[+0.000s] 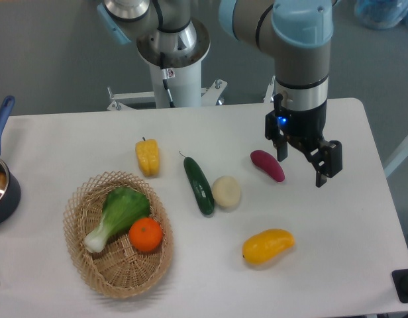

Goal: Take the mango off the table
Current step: 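Move the open gripper over to the yellow mango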

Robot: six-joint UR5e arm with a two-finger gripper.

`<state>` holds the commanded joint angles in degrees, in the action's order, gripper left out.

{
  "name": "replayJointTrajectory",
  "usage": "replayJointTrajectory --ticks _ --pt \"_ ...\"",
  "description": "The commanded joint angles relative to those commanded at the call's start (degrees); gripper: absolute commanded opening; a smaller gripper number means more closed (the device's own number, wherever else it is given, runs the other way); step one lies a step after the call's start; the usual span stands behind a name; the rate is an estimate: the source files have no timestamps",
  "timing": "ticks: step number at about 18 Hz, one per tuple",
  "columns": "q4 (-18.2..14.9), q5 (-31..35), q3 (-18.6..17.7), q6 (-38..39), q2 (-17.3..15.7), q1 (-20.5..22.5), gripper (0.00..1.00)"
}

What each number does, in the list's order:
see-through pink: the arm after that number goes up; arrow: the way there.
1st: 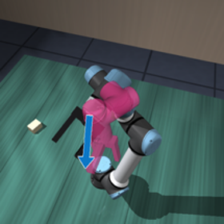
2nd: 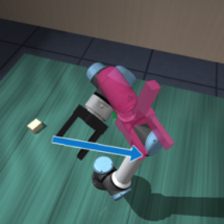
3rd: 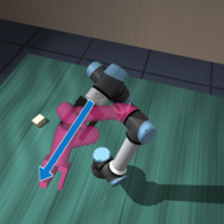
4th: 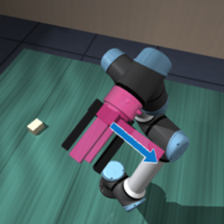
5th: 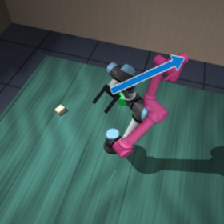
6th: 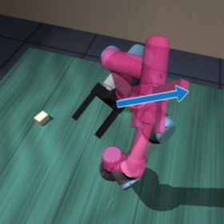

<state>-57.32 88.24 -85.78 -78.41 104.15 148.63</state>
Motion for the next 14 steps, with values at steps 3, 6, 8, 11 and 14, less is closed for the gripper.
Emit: replayJointTrajectory --ticks 3,6,8,11,14 --pt "0.7 0.1 -0.1 4.1 1.7 -0.8 1.00" --pt "1.5 -0.1 -0.4 4.8 4.0 -2.5 1.00" --pt "2.0 0.0 -0.4 5.7 6.9 -3.2 1.00" --pt "7.6 0.1 0.2 9.5 11.0 -3.3 1.00" --pt "9.7 0.1 1.0 13.4 13.9 -3.3 1.00"
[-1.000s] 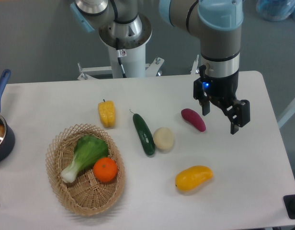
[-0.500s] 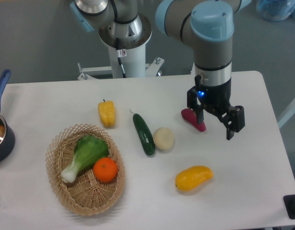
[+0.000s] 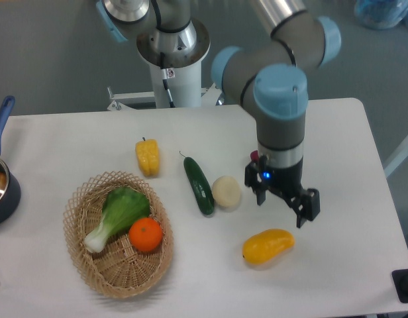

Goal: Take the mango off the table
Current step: 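Move the open gripper over to the yellow mango, then lower the gripper around the mango and close the fingers on it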

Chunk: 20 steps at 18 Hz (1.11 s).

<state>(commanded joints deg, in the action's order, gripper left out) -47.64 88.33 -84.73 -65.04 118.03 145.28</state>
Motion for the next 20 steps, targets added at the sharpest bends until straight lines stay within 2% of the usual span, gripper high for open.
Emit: replayJointTrajectory --ticks 3,7,10,14,16,20 --pt "4.0 -0.1 0.3 -0.4 2.6 0.0 1.00" --pt "3.8 -0.1 1.1 -2.7 4.0 0.5 1.00" --pt "2.0 -1.2 0.9 -15.0 4.3 1.7 1.00" --pt "-2.9 -2.3 0.8 -23.4 4.6 2.7 1.00" --pt "-5.0 -2.1 0.5 -25.9 4.8 2.8 1.00" --pt "-4.5 -1.8 -1.0 -25.4 5.8 2.5 1.00"
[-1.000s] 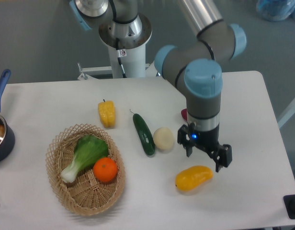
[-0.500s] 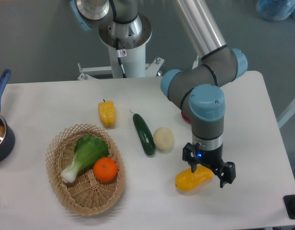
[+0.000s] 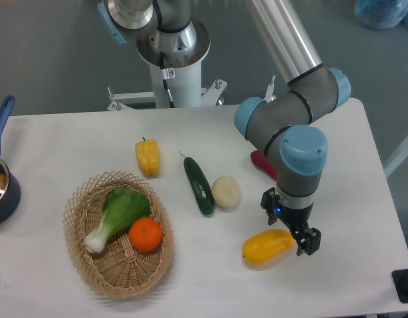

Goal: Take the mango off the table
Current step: 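Lower the gripper around the mango and close the fingers on it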

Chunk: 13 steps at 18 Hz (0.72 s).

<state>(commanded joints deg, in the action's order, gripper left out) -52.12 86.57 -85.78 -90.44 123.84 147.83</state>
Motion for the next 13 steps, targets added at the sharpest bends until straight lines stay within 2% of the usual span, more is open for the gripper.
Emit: replayJointTrajectory --ticks 6,11,12,13 --pt "0.3 -0.2 -0.8 0.7 0.4 -0.4 1.00" --pt "0.6 -0.3 -0.7 4.1 1.1 -0.5 1.00" --pt "1.2 -0.3 -0.6 4.2 1.7 -0.8 1.00" --pt "3.8 -0.1 -0.6 6.2 2.5 -1.7 1.00"
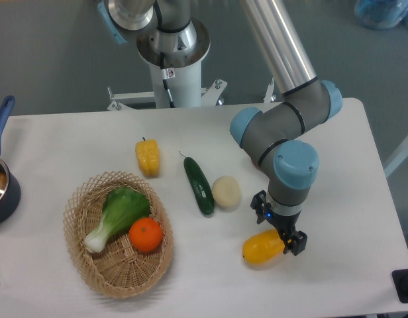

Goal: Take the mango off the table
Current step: 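Lower the gripper around the mango and close the fingers on it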

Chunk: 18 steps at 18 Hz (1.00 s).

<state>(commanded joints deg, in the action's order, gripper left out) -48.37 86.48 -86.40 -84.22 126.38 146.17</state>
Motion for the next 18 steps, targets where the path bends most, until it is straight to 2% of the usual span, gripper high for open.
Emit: replayJointTrajectory --ticks 10,11,13,17,18 --pt "0.9 0.4 0.1 1.3 1.0 -0.8 0.99" --pt "0.9 0.4 0.1 1.3 1.0 -0.8 0.95" --pt "0.8 0.4 0.1 1.3 1.0 -0.8 0.64" --pt "0.9 0.4 0.3 1.3 1.0 -0.8 0.28" --pt "0.9 0.4 0.5 1.3 1.0 -0.8 0.22"
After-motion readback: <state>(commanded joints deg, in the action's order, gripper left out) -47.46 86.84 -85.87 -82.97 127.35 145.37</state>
